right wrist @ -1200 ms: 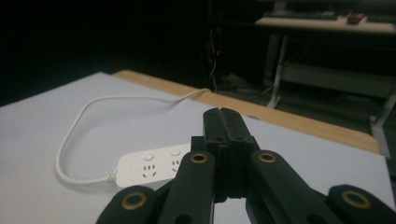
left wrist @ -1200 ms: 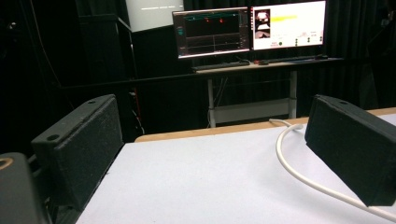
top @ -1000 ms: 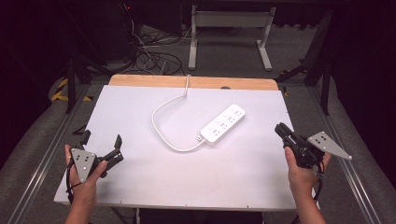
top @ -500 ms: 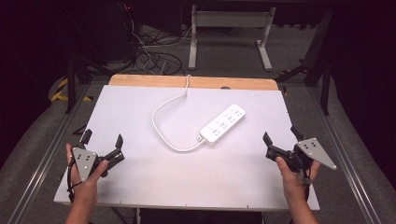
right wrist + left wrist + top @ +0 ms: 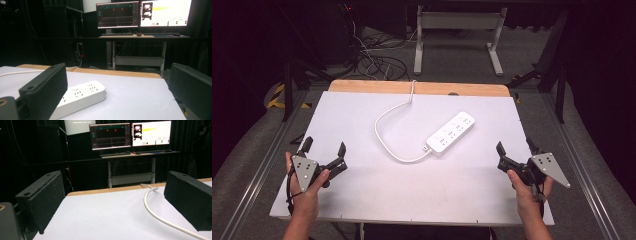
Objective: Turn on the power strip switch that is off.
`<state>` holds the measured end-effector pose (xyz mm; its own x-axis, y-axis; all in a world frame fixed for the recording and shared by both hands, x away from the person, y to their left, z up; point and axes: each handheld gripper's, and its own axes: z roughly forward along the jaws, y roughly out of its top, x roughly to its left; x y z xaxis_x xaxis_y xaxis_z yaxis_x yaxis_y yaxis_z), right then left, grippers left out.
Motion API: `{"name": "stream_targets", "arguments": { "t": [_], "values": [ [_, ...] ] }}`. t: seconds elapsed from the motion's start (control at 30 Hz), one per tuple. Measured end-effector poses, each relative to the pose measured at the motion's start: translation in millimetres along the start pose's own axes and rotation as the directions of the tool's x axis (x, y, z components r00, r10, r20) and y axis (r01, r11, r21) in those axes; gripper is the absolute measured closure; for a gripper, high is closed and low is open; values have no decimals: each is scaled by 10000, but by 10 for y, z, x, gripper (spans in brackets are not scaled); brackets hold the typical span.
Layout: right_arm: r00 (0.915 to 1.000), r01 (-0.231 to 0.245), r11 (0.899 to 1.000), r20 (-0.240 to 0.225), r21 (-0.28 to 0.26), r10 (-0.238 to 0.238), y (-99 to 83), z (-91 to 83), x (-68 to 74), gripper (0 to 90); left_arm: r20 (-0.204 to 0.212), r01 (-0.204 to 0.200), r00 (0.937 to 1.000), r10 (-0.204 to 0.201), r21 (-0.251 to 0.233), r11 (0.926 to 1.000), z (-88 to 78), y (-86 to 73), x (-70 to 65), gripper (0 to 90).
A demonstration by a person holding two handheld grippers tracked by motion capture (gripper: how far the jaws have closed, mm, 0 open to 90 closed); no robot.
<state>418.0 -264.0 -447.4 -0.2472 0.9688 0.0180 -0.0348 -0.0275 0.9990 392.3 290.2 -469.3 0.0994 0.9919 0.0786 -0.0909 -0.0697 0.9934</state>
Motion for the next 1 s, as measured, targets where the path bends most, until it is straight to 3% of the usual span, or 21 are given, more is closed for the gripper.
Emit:
{"name": "stream_targets", "arguments": {
  "t": [0.47,1.0],
  "values": [
    [9998,-34,10000,-189,73,35,-1,-3,22,54,-16,-81,10000,81,-50,10000,-56,18,2,37],
    [9993,46,9995,-381,313,-34,-37,21,26,65,29,-67,10000,66,32,10000,-3,4,-10,39]
  ]
}}
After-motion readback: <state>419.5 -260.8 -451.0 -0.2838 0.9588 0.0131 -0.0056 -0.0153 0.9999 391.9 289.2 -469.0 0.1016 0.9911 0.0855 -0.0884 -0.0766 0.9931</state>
